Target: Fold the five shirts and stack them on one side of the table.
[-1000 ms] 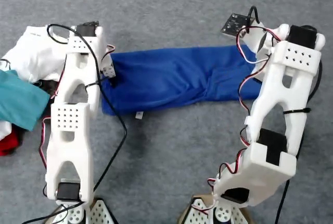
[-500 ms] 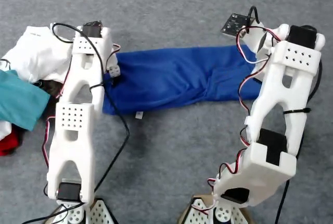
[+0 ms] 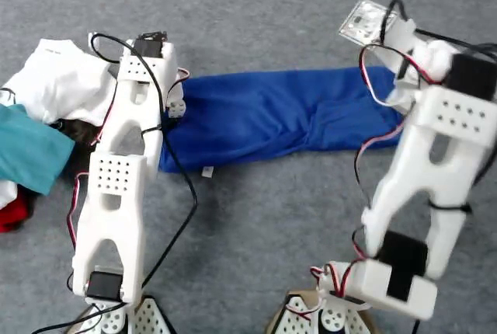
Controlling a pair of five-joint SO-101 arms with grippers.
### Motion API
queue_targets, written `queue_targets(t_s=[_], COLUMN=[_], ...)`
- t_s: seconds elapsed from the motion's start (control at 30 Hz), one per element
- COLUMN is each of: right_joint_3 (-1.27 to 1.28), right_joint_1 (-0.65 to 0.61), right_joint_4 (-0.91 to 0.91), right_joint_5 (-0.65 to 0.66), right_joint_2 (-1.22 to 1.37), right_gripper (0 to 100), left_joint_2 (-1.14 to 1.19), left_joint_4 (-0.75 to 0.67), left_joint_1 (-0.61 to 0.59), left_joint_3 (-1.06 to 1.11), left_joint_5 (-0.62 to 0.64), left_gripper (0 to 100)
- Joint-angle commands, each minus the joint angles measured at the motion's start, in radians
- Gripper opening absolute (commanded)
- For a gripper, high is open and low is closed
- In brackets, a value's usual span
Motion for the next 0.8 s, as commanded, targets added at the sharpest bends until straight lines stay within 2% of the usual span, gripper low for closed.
queue_targets(t_s=[0.0, 0.13, 0.23, 0.43, 0.57, 0.77], right_joint_3=[-0.01, -0.005, -0.005, -0.002, 0.051, 0.159], right_joint_1=[0.091, 0.297, 0.437, 0.676, 0.799, 0.874], right_joint_4=[-0.014, -0.017, -0.029, -0.025, -0.035, -0.063], right_joint_5=[-0.034, -0.032, -0.029, -0.028, 0.003, 0.071], right_joint_2=[-0.104, -0.179, -0.22, -0.234, -0.242, -0.242], right_gripper=[0.2, 0.2, 0.2, 0.2, 0.2, 0.2], left_joint_2=[-0.116, -0.341, -0.472, -0.53, -0.492, -0.389], left_joint_4=[0.018, 0.018, 0.017, -0.005, -0.16, -0.506], left_joint_1=[0.037, 0.097, 0.195, 0.417, 0.493, 0.562], left_joint_3=[0.032, 0.095, 0.135, 0.057, -0.011, -0.037], left_joint_5=[-0.012, -0.012, -0.012, -0.008, 0.101, 0.204], left_gripper=[2, 2, 2, 2, 2, 2])
